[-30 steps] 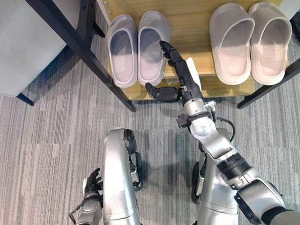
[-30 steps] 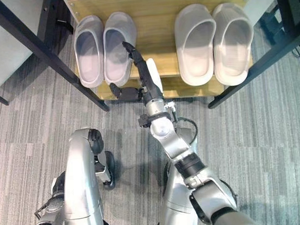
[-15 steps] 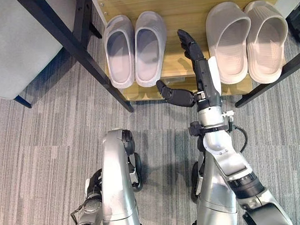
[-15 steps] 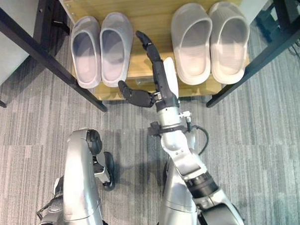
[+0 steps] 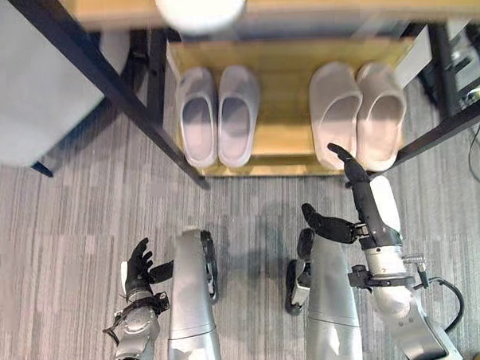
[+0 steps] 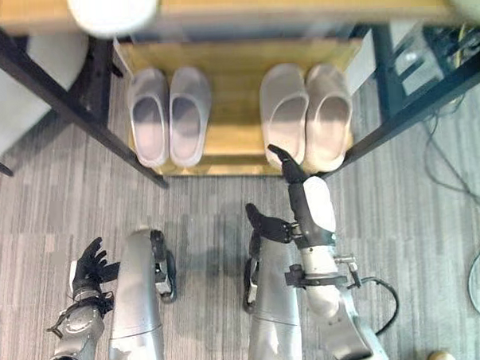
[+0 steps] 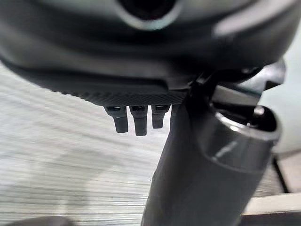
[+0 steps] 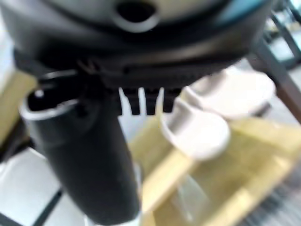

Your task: Arrange the slippers neatly on the shoe rack.

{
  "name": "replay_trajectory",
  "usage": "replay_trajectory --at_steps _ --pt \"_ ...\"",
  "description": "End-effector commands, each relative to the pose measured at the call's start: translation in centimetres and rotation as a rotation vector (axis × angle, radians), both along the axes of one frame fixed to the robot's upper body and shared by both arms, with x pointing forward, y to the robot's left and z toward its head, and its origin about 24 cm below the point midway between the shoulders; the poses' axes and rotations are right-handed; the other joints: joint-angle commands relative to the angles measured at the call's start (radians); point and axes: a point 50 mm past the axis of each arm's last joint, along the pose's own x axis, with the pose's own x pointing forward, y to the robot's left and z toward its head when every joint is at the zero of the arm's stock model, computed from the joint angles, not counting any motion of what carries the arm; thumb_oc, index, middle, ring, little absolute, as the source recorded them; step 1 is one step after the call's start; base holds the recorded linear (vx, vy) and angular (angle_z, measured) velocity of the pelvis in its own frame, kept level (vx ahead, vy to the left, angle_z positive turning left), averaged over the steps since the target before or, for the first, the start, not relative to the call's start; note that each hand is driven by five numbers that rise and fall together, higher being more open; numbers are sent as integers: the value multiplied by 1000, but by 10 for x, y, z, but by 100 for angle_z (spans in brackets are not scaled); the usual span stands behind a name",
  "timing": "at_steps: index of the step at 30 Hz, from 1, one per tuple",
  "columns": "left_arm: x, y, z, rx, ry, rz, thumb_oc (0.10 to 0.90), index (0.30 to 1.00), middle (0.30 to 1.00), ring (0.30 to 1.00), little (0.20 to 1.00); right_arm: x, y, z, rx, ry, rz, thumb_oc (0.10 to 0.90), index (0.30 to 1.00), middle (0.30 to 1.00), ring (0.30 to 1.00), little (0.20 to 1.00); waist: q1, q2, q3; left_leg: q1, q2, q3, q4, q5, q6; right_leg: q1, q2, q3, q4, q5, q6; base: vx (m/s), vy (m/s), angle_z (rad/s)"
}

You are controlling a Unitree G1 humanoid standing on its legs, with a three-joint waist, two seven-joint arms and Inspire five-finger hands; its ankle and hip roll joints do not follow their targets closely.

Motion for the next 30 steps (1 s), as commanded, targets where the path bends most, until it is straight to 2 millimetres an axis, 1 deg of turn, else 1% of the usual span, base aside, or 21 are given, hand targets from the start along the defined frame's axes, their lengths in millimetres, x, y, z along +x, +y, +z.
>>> replay_trajectory --at_steps 1,2,3,4,5,6,7,9,10,12,15,18,19,20,22,23,24,25,27,29,30 --pt "-5 9 12 116 -71 -58 800 900 900 900 900 0 -2 -13 200 1 -60 800 900 900 900 900 7 4 -37 187 12 -18 -218 43 64 135 -21 -16 -331 161 7 -33 53 7" --pt "-5 9 13 116 -71 -58 800 900 900 900 900 0 -2 -14 201 0 -60 800 900 900 900 900 7 3 -36 189 12 -18 -223 48 64 138 -21 -17 -336 165 6 -23 65 10" --pt "-5 10 16 139 -81 -83 800 900 900 900 900 -1 -6 -27 254 64 -93 800 900 900 900 900 1 0 -44 224 15 -10 -284 51 64 169 -21 -22 -393 185 13 -8 11 5" --pt "-5 10 16 139 -82 -83 800 900 900 900 900 -1 -6 -27 254 64 -93 800 900 900 900 900 1 0 -43 226 15 -10 -285 52 64 171 -21 -22 -394 185 13 0 0 0" --pt "-7 11 16 147 -80 -91 800 900 900 900 900 -3 -10 -42 318 127 -131 800 900 900 900 900 -6 -2 -53 253 17 1 -333 62 64 194 -19 -28 -445 206 20 -15 20 -16" --pt "-10 13 17 122 -86 -85 800 900 900 900 900 -3 -12 -67 440 225 -199 800 900 900 900 900 -17 -14 -60 331 23 22 -455 94 59 263 -12 -38 -568 244 29 -18 15 -22" --pt "-12 15 15 99 -88 -73 800 900 900 900 900 -3 -14 -75 487 253 -231 800 900 900 900 900 -19 -22 -68 346 20 31 -493 109 51 281 -7 -44 -610 259 31 -33 -7 -22" --pt "-16 19 16 63 -102 -54 800 900 900 900 900 -5 -17 -77 452 271 -236 800 900 900 900 900 -22 -40 -82 356 27 32 -547 132 43 302 -5 -55 -677 288 33 -31 -81 -15" --pt "-23 21 17 40 -115 -49 800 900 900 900 900 -9 -19 -78 413 274 -238 800 900 900 900 900 -26 -55 -100 358 36 25 -648 178 32 312 15 -75 -763 326 39 -81 -141 -5" --pt "-23 19 23 38 -145 -82 800 900 900 900 900 -7 -22 -71 389 241 -242 800 900 900 900 900 -31 -61 -108 327 33 13 -692 215 28 293 26 -84 -819 363 37 -132 -119 6" --pt "-22 18 29 48 -168 -105 800 900 900 900 900 -3 -24 -62 337 194 -242 800 900 900 900 900 -28 -58 -100 275 31 3 -697 243 24 247 36 -96 -836 384 28 -91 -88 14" --pt "-21 19 24 42 -145 -71 800 900 900 900 900 2 -22 -59 348 169 -255 800 900 900 900 900 -20 -53 -89 251 79 18 -736 281 11 222 45 -112 -857 389 20 -25 -125 9" --pt "-21 19 24 42 -145 -71 800 900 900 900 900 2 -22 -59 348 169 -255 800 900 900 900 900 -20 -53 -89 252 79 18 -736 281 11 222 45 -113 -857 389 20 6 -141 8" --pt "-19 20 23 45 -136 -69 800 900 900 900 900 1 -22 -63 377 179 -264 800 900 900 900 900 -12 -50 -87 265 94 27 -756 323 -3 230 54 -126 -864 389 6 10 -104 6" --pt "-19 20 22 44 -131 -71 800 900 900 900 900 0 -22 -68 392 200 -273 800 900 900 900 900 -8 -48 -89 286 106 33 -781 324 -3 248 57 -134 -885 388 3 2 -81 10" --pt "-19 18 21 46 -126 -82 800 900 900 900 900 -1 -24 -71 398 214 -280 800 900 900 900 900 -2 -41 -90 290 109 32 -769 341 -5 263 58 -146 -893 391 1 11 -61 16" --pt "-21 15 18 31 -118 -93 800 900 900 900 900 -5 -28 -74 394 226 -294 800 900 900 900 900 5 -24 -101 309 119 35 -792 347 -3 287 57 -168 -917 396 6 34 -82 25" --pt "-23 14 16 27 -107 -93 800 900 900 900 900 -7 -30 -76 394 235 -303 800 900 900 900 900 8 -16 -108 327 123 34 -804 347 -3 303 59 -178 -925 400 11 52 -86 26" --pt "-24 13 15 26 -99 -96 800 900 900 900 900 -9 -33 -79 400 242 -323 800 900 900 900 900 12 -9 -115 329 124 30 -796 360 -7 320 56 -193 -937 405 12 27 -42 27" --pt "-26 11 14 16 -94 -115 800 900 900 900 900 -17 -38 -86 400 273 -347 800 900 900 900 900 16 1 -132 395 129 44 -860 348 -3 368 62 -199 -976 418 23 66 -9 17" --pt "-29 7 10 8 -74 -137 800 900 900 900 900 -25 -43 -98 398 329 -383 800 900 900 900 900 23 3 -146 444 125 43 -888 374 -8 434 69 -215 -1025 432 30 98 -58 -2"
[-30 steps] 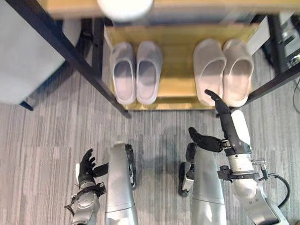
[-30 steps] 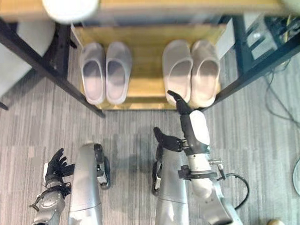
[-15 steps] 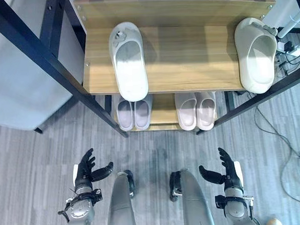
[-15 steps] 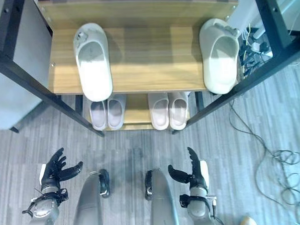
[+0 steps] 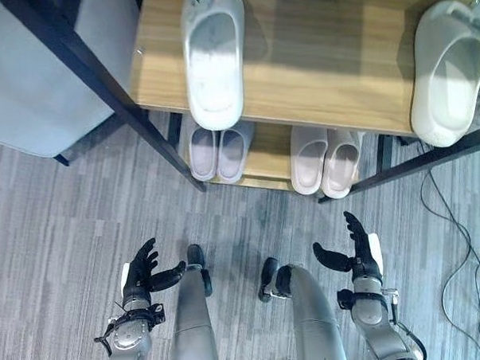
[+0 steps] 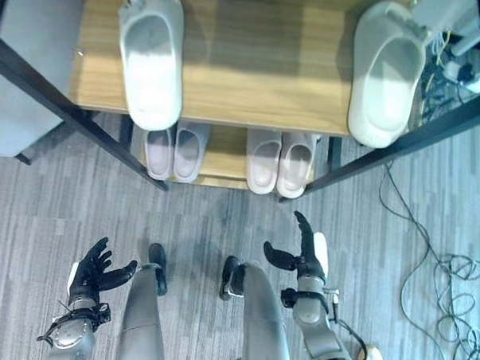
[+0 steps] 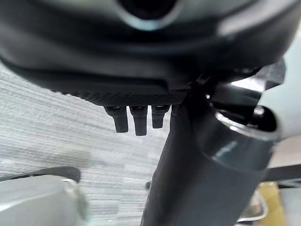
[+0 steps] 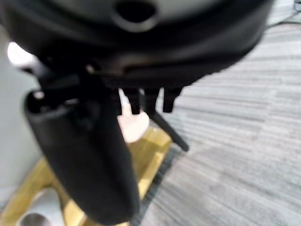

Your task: Arrange the slippers neatly on the shoe rack.

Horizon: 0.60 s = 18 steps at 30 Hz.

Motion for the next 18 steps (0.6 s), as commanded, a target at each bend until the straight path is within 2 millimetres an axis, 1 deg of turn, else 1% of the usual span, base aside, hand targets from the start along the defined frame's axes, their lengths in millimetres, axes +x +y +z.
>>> replay_trajectory --at_steps 1,2,3,4,5,7,8,11,12,14,15,16,18 --pt "-10 4 6 21 -41 -36 800 900 900 900 900 -20 -24 1 -19 -32 -77 800 900 900 900 900 -1 34 -96 88 24 -3 55 -61 36 110 8 29 -227 102 108 71 -63 1" --pt "-10 4 6 21 -41 -36 800 900 900 900 900 -20 -24 1 -19 -32 -77 800 900 900 900 900 -1 34 -95 90 24 -3 55 -61 36 111 8 30 -228 103 108 153 -27 11" --pt "-16 3 -2 8 -3 -45 800 900 900 900 900 -34 -28 -18 -20 75 -73 800 900 900 900 900 -2 28 -112 222 10 14 -76 -68 42 228 20 31 -345 138 129 190 -58 13" --pt "-20 1 -5 4 13 -54 800 900 900 900 900 -44 -30 -29 -17 139 -80 800 900 900 900 900 -1 21 -122 271 8 17 -122 -49 37 293 25 25 -413 155 135 234 -90 1" --pt "-26 -2 -8 -4 32 -69 800 900 900 900 900 -57 -33 -41 -20 228 -68 800 900 900 900 900 -5 13 -140 369 -6 31 -237 0 40 385 32 12 -523 212 144 162 -106 4" --pt "-30 -3 -12 -2 60 -87 800 900 900 900 900 -70 -34 -53 -27 310 -58 800 900 900 900 900 -5 5 -149 454 -13 30 -300 39 24 483 42 5 -600 235 154 150 -66 6" --pt "-32 -4 -13 -5 67 -90 800 900 900 900 900 -74 -34 -58 -31 344 -51 800 900 900 900 900 -7 0 -152 518 -16 38 -363 42 23 532 48 7 -644 251 163 143 -13 -1" --pt "-40 -9 -25 -12 129 -101 800 900 900 900 900 -88 -34 -77 -34 468 -42 800 900 900 900 900 -4 -7 -177 654 -28 56 -498 74 14 649 57 14 -756 288 177 120 2 -6" --pt "-40 -9 -25 -12 129 -101 800 900 900 900 900 -88 -34 -77 -34 468 -42 800 900 900 900 900 -4 -7 -176 655 -28 56 -499 75 14 650 57 14 -756 289 177 139 1 -3" --pt "-47 -17 -43 -17 228 -101 800 900 900 900 900 -97 -31 -90 2 549 -52 800 900 900 900 900 -9 -3 -209 799 -56 73 -631 99 11 764 73 16 -850 306 187 171 28 2" --pt "-47 -17 -43 -17 228 -101 800 900 900 900 900 -97 -31 -89 2 549 -52 800 900 900 900 900 -8 -3 -205 805 -56 74 -635 100 11 769 73 17 -853 306 187 120 39 2" --pt "-48 -20 -47 -28 245 -95 800 900 900 900 900 -100 -29 -93 14 572 -55 800 900 900 900 900 -9 -1 -218 830 -64 75 -662 104 12 791 74 17 -871 310 191 64 25 -2" --pt "-46 -23 -49 -35 254 -96 800 900 900 900 900 -100 -27 -96 29 584 -56 800 900 900 900 900 -9 1 -219 860 -72 77 -687 109 13 814 75 20 -888 315 193 74 42 -3"
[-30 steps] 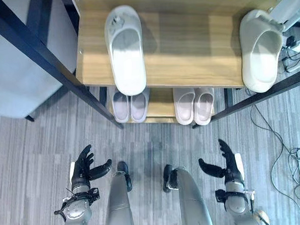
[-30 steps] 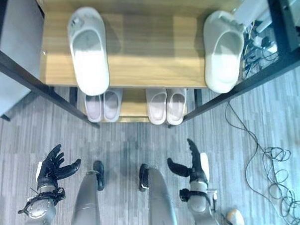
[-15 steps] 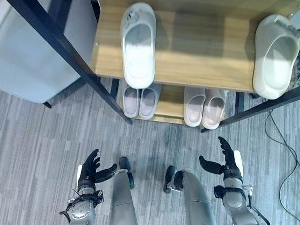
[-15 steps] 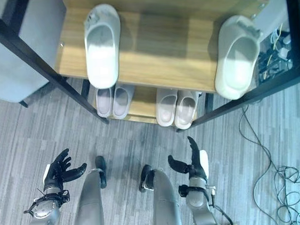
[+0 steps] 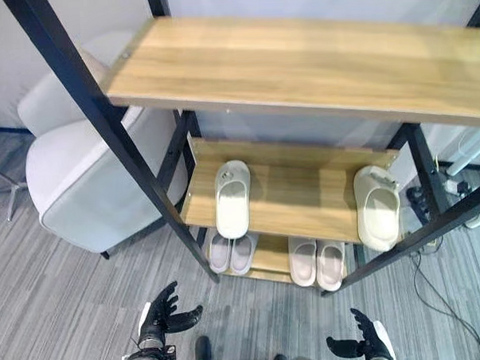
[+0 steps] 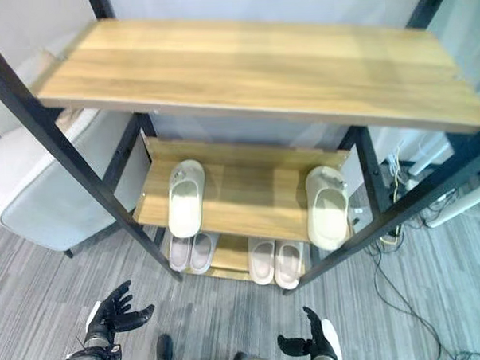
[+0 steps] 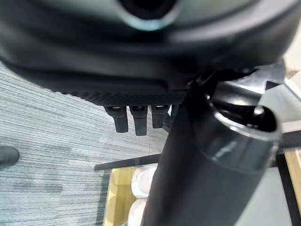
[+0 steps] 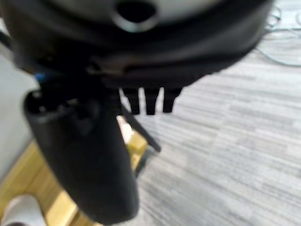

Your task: Arrange the slippers neatly on the shoe rack.

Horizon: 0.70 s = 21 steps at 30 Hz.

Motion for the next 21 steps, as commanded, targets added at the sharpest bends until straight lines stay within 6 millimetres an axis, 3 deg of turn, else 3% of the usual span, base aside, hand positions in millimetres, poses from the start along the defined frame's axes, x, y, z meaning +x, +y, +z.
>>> replay_trajectory --at_steps 1,6,15,21 --pt "25 -1 12 41 -88 -33 800 900 900 900 900 17 -7 8 18 -68 -13 800 900 900 900 900 -4 -5 -5 118 -51 -1 -34 -102 -10 140 -1 52 -347 218 100 70 47 1" --pt "27 -14 7 65 -67 -105 800 900 900 900 900 16 -3 4 53 -56 -39 800 900 900 900 900 -5 0 -19 181 -71 13 -93 -93 -6 193 -2 69 -409 242 110 27 46 -9" --pt "29 -34 -7 78 14 -165 800 900 900 900 900 9 6 -5 123 -7 -71 800 900 900 900 900 -33 0 -44 171 -100 17 -106 -96 -12 221 -18 69 -462 259 121 -11 30 -5" --pt "11 -36 -26 126 158 -188 800 900 900 900 900 1 11 -11 165 34 -73 800 900 900 900 900 -37 12 -45 202 -107 37 -106 -121 -11 226 -30 95 -462 260 138 15 38 -4"
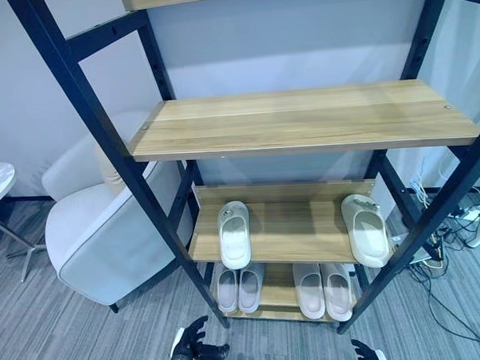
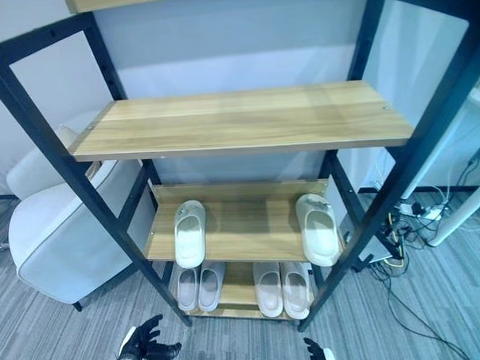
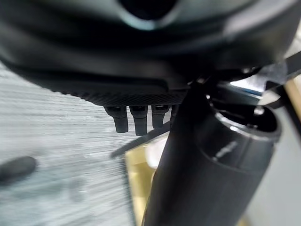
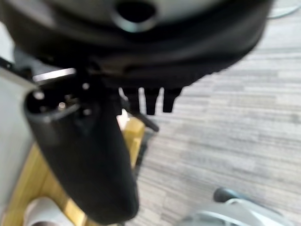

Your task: Arrange the slippers neatly on the shoe rack.

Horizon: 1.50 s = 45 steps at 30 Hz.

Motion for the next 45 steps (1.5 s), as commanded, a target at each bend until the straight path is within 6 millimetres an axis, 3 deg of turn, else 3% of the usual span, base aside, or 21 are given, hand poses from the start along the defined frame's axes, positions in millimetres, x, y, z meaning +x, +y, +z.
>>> replay_trajectory --at_steps 1,6,14,18,20,24,30,32,33,36,45 --pt "40 9 14 61 -132 -5 800 900 900 900 900 26 9 4 45 -94 7 800 900 900 900 900 8 -56 29 67 -88 1 -28 -132 -5 107 -30 51 -348 211 107 6 39 -22" --pt "23 16 4 107 -32 -2 800 900 900 900 900 19 11 -2 80 -37 1 800 900 900 900 900 14 -55 32 83 -90 16 -28 -141 -3 114 -34 70 -348 213 114 21 21 -15" --pt "48 13 19 75 -170 -23 800 900 900 900 900 18 7 -2 65 -12 43 800 900 900 900 900 17 -55 46 97 -93 23 -28 -147 3 118 -34 81 -348 220 116 12 8 -10" --pt "71 4 45 -22 -349 -100 800 900 900 900 900 18 1 0 67 -24 22 800 900 900 900 900 23 -49 55 93 -93 22 -28 -146 6 113 -37 78 -348 225 119 -11 3 -3" --pt "79 1 68 -87 -460 -177 800 900 900 900 900 15 -4 0 66 -13 18 800 900 900 900 900 26 -45 58 93 -93 21 -28 -148 7 113 -39 75 -348 225 121 0 0 0" --pt "81 7 118 -176 -624 -335 800 900 900 900 900 7 -10 -1 65 27 30 800 900 900 900 900 32 -40 61 90 -93 17 -28 -148 9 114 -39 71 -348 223 125 0 0 0" --pt "84 14 163 -317 -756 -366 800 900 900 900 900 -2 -9 -4 75 89 75 800 900 900 900 900 35 -38 63 88 -90 12 -28 -149 7 117 -43 64 -348 223 125 -2 -5 1" --pt "86 12 173 -338 -790 -390 800 900 900 900 900 -4 -9 -5 79 104 79 800 900 900 900 900 35 -37 62 88 -90 12 -28 -150 7 118 -43 63 -348 222 126 0 0 0" --pt "92 7 193 -364 -860 -451 800 900 900 900 900 -10 -7 -7 85 135 94 800 900 900 900 900 35 -36 57 90 -90 13 -28 -150 5 120 -44 61 -348 221 126 14 -37 4" --pt "104 -5 223 -389 -984 -538 800 900 900 900 900 -12 -3 -10 96 161 111 800 900 900 900 900 32 -38 53 92 -90 11 -28 -151 3 125 -45 55 -348 221 127 11 -41 3" --pt "151 -40 251 -236 -1220 -536 800 900 900 900 900 -19 8 -14 130 178 95 800 900 900 900 900 -2 -41 43 95 -86 10 -28 -148 0 128 -45 52 -348 217 124 17 -37 0"
